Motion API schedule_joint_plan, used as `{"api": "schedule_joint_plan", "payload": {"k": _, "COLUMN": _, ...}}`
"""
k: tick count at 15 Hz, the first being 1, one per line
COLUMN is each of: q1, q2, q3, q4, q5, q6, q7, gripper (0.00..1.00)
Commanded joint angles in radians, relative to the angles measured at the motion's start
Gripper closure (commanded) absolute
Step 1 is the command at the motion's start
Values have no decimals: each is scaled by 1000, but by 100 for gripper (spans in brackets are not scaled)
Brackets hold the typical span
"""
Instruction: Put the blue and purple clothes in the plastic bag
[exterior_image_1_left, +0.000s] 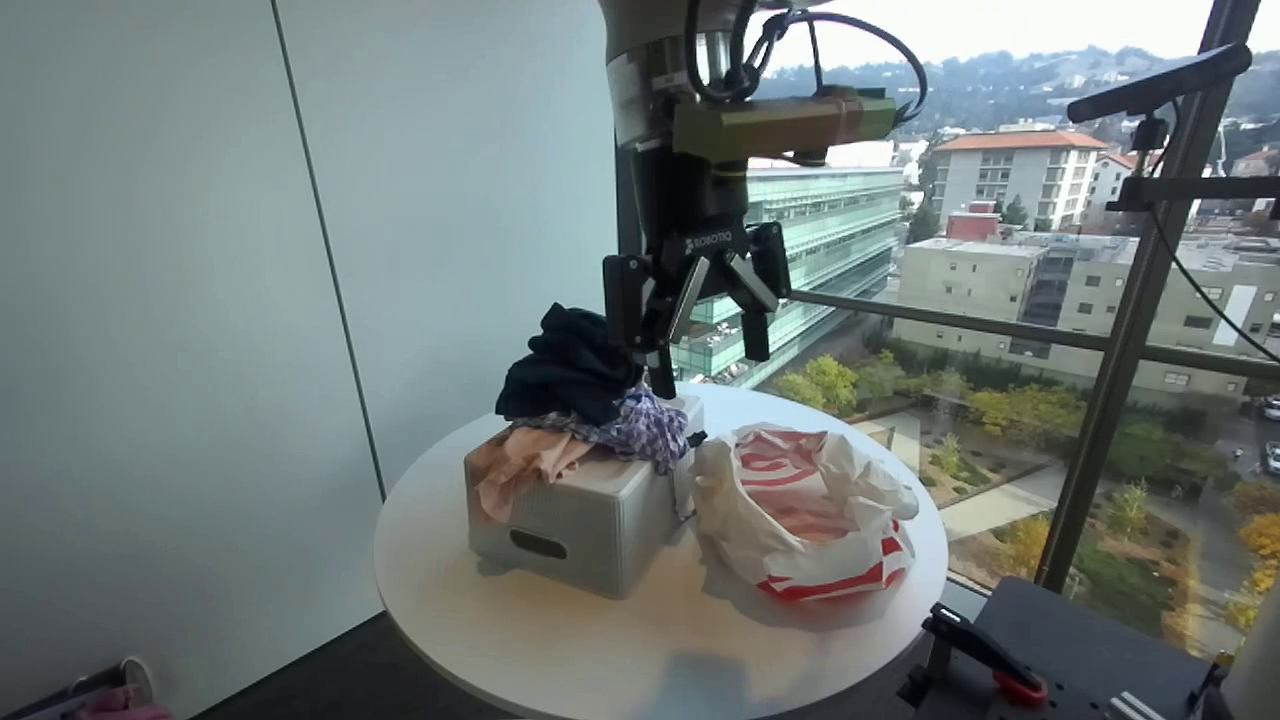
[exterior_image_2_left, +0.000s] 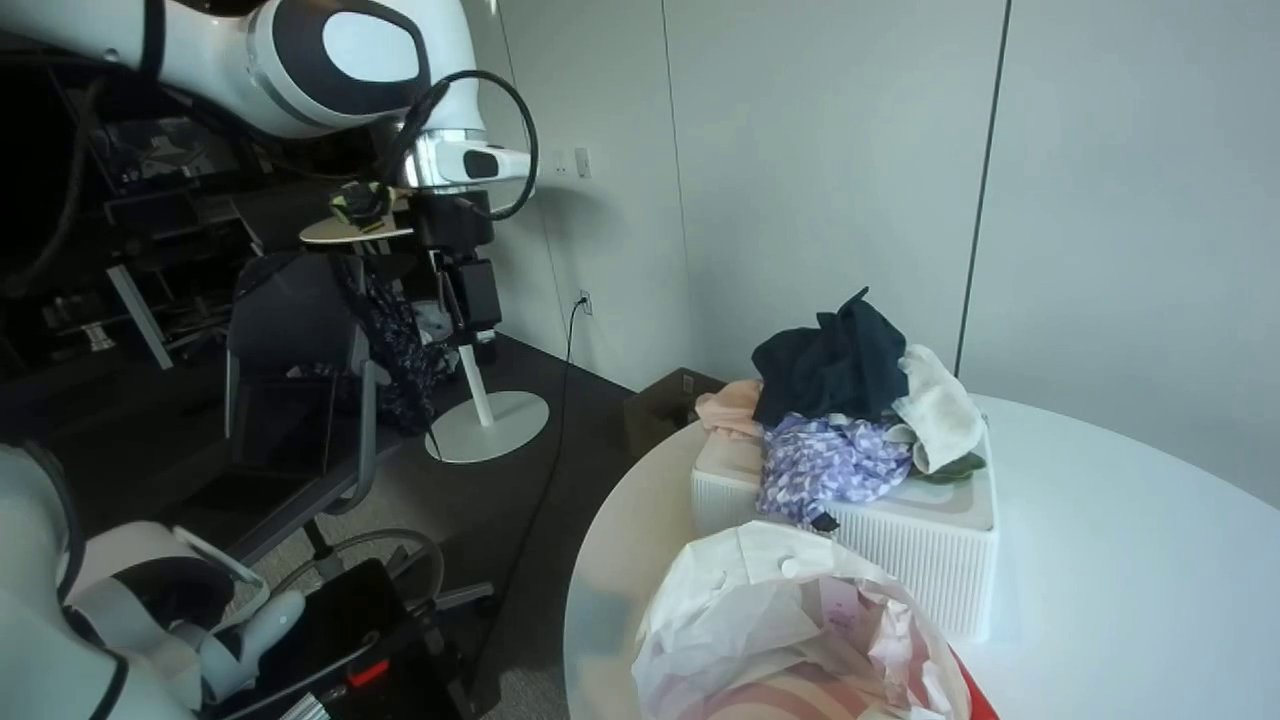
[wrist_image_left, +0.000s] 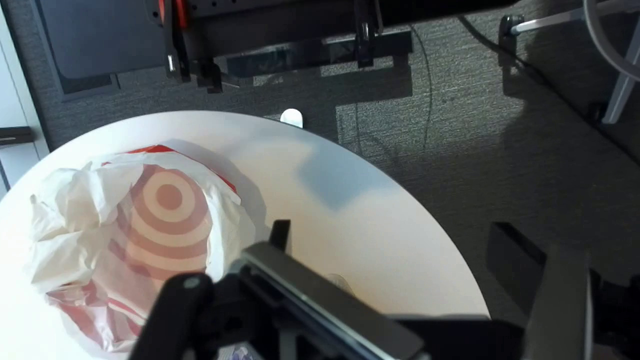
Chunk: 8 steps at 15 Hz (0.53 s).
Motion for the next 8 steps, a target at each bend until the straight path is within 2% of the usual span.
{"api": "schedule_joint_plan", "payload": {"k": 1, "q1": 4, "q2": 251, "q3": 41, "q4": 141, "q5": -138, "q6": 209, "q7": 109, "gripper": 0}}
{"api": "schedule_joint_plan", "payload": {"k": 4, "q1": 12, "q2": 415, "q3": 30, "q4": 275, "q5": -315, "q6": 355, "q7": 226, "gripper": 0}}
{"api": "schedule_joint_plan", "payload": {"k": 8, "q1": 53, "q2": 590, "q3": -60, "q4": 451, "q5": -522, "q6": 451, "q7": 323, "gripper": 0}}
